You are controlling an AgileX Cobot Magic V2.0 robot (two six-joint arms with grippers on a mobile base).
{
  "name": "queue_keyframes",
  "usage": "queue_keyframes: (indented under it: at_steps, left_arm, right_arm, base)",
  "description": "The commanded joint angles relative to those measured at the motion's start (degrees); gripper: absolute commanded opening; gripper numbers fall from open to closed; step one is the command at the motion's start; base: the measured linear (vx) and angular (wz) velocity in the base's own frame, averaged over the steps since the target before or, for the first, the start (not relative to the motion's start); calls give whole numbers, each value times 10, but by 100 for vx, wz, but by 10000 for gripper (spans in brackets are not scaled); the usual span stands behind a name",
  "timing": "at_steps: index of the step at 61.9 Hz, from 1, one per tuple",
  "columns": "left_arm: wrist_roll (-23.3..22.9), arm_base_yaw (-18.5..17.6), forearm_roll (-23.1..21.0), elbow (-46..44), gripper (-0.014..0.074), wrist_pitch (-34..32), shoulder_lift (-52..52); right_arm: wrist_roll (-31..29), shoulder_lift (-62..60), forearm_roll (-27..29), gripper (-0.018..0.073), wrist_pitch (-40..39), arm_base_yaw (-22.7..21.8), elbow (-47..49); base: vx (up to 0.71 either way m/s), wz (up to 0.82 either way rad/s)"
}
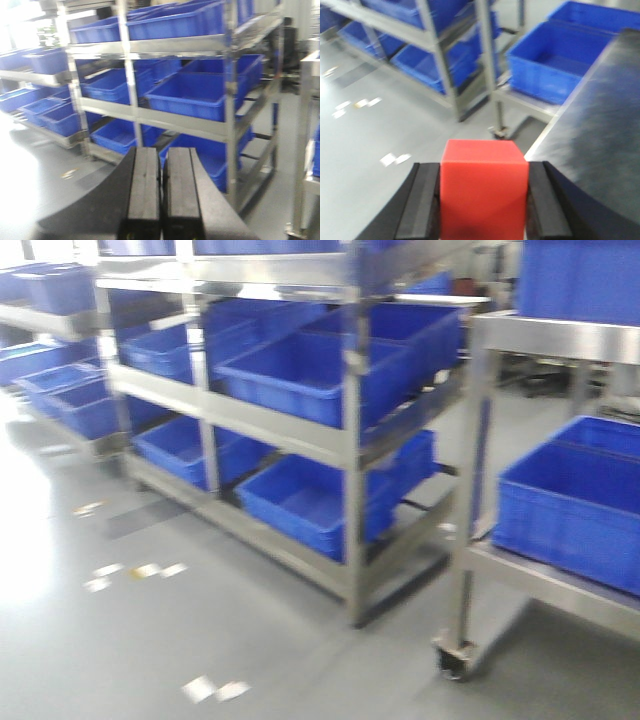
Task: Pick red cube and place on left shelf
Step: 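Drive the base across the room holding the cube in the right gripper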
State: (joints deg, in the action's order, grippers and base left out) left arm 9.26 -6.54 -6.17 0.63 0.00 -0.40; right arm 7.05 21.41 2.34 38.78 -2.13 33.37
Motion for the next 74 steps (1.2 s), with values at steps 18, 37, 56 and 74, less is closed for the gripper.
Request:
queue_keyframes:
  at_steps: [18,37,56,74]
  left_arm:
    - [-1,-5,-6,13,106,-48,5]
    - [-1,-5,-6,13,106,-48,5]
    - [-1,-5,-6,13,106,-48,5]
    - [-1,-5,-6,13,106,-48,5]
  right_arm:
    - [-4,3,-1,51,-39,0,17]
    - [-4,3,-1,51,-38,0,17]
    - [-4,3,-1,51,-38,0,17]
    - [-4,3,-1,51,-38,0,17]
  base:
    - [-33,61]
    - [-37,59]
    - [-39,49]
    - [-41,39]
